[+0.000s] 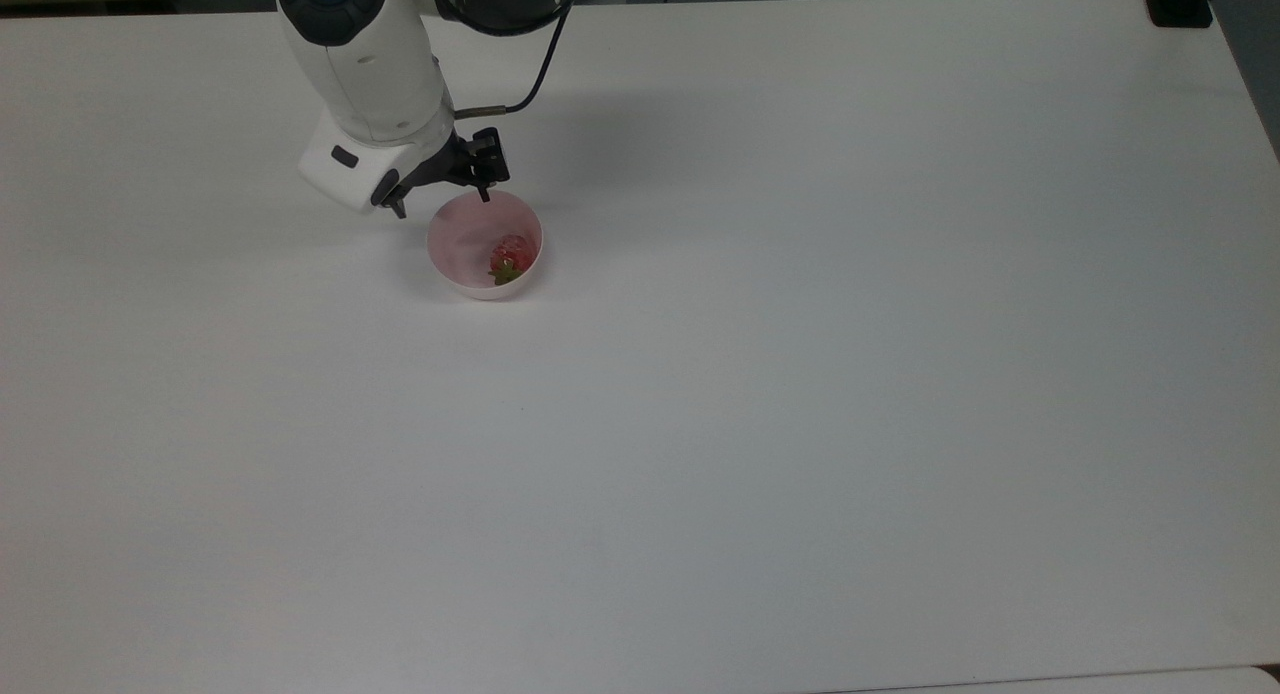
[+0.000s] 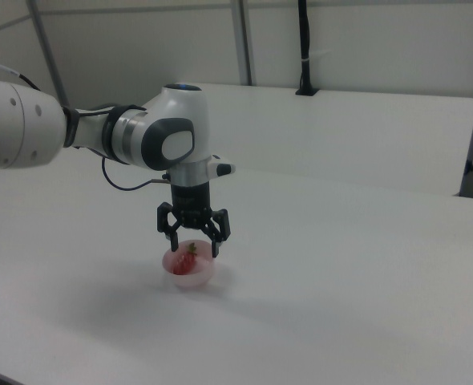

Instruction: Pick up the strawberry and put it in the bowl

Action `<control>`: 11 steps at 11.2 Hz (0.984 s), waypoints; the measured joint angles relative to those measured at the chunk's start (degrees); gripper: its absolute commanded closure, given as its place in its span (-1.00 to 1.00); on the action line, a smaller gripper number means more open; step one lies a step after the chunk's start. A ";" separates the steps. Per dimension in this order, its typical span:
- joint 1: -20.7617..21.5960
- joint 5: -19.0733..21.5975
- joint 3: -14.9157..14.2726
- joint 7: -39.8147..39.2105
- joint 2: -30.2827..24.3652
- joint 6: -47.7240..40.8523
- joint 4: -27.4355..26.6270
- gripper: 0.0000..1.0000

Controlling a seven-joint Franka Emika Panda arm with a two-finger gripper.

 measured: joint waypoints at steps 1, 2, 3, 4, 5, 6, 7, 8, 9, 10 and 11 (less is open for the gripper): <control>0.02 0.00 0.03 0.53 -0.07 0.00 0.75 -1.00; 0.02 0.01 0.08 0.93 -0.47 -0.12 1.96 -1.00; 0.00 0.13 0.07 1.94 -1.45 -1.89 3.72 -1.00; -0.09 0.39 0.02 4.18 -2.99 -4.66 5.71 -1.00; -0.13 0.45 -0.16 6.47 -5.16 -7.03 7.44 -1.00; -0.15 0.46 -0.36 7.75 -7.62 -9.16 8.57 -1.00; -0.16 0.48 -0.43 8.41 -10.58 -11.21 9.16 -1.00; -0.14 0.48 -0.52 9.35 -13.57 -13.34 9.53 -1.00; 0.00 0.59 -0.64 11.05 -16.37 -16.15 10.29 -1.00; 1.02 0.79 -1.32 13.87 -18.66 -19.03 11.06 -1.00; 3.48 0.85 -2.98 17.56 -20.18 -20.67 11.40 -1.00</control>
